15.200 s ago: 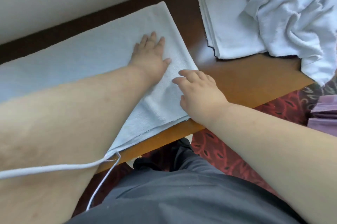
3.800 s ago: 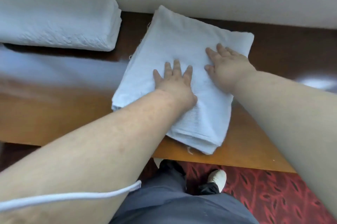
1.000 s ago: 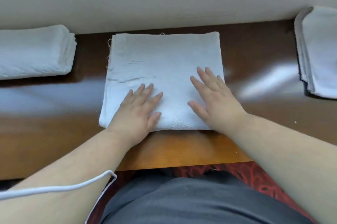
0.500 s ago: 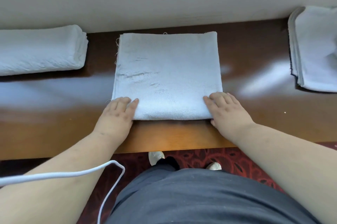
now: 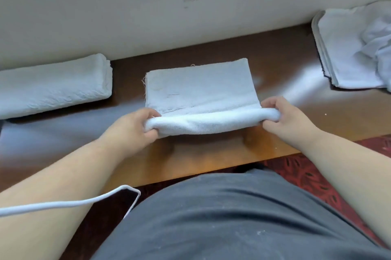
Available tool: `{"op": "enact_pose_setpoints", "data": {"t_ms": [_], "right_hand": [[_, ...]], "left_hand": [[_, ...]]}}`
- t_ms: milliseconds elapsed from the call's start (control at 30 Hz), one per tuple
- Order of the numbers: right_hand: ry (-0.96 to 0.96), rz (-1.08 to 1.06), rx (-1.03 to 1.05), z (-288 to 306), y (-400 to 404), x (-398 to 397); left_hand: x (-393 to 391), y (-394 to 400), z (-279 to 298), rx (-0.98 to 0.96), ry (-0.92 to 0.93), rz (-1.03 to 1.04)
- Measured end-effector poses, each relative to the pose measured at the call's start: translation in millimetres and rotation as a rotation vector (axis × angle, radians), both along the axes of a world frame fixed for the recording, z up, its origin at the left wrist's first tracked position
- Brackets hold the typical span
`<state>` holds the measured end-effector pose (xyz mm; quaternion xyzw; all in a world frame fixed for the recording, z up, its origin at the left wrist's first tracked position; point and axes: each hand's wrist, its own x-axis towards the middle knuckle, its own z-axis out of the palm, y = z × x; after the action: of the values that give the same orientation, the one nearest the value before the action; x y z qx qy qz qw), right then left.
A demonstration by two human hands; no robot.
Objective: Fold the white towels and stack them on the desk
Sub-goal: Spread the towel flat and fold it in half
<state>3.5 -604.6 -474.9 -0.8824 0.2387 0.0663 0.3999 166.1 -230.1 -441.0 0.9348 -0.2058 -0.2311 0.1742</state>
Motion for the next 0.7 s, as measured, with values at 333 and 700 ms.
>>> {"op": "enact_pose_setpoints", "data": {"t_ms": [333,700], "right_hand": [[-0.235,-0.382,0.213,12,-10,97],[-0.136,-0.386,0.105,-20,-16,168]], "left_hand": [[84,-33,-11,-0.581,0.181,0.561],[134,-68,-54,-0.511,0.140,0.883]]}}
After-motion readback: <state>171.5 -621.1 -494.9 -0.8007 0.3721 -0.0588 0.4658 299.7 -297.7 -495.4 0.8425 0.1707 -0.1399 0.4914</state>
